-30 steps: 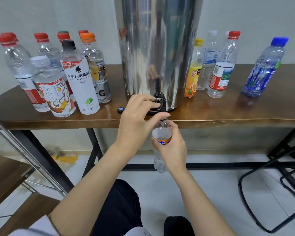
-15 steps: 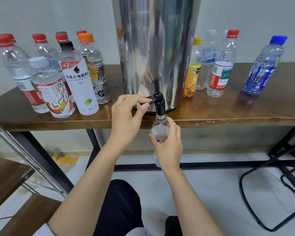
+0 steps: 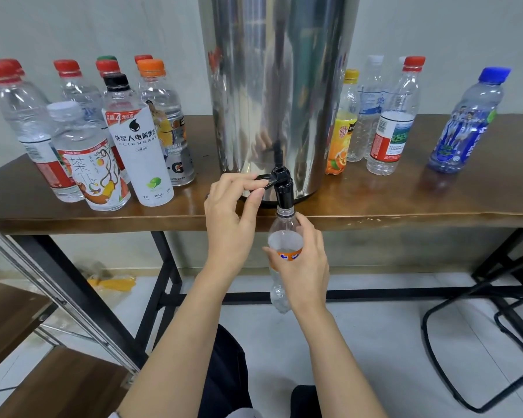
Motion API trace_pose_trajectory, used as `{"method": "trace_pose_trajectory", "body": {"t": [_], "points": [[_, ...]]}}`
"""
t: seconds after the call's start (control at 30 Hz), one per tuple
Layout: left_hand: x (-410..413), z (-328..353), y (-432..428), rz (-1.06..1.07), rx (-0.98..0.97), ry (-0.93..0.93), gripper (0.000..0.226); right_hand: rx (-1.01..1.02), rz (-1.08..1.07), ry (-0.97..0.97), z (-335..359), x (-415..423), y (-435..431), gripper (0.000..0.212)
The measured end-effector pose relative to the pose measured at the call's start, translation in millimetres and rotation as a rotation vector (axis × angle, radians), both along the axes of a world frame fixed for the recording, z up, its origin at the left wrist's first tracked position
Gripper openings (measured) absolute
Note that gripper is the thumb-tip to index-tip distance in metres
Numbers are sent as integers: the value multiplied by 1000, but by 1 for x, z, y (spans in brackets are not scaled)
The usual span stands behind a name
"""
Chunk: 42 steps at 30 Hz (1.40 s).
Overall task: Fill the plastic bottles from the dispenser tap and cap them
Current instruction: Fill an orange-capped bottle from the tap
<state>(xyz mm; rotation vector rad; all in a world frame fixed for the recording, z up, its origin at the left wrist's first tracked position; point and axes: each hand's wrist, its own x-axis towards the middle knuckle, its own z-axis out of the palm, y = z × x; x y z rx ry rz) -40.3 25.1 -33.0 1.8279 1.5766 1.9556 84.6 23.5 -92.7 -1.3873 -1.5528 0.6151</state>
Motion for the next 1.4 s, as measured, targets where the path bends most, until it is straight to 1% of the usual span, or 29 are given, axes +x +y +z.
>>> {"method": "trace_pose_trajectory", "body": {"t": [0.23,0.53,0.73,1.4], "points": [[0,-2,0,-28,9,-23,14,-6,50,49,1,1,0,76],[1,-4,1,-37,-8,-42,18,-12,49,62,-1,4,1,75],[2,-3,-1,-39,2,-47,13,-10,58,62,-2,5,2,75],[4,-2,-2,-30,3,-41,13,-12,70,82,-2,5,4,76]]}}
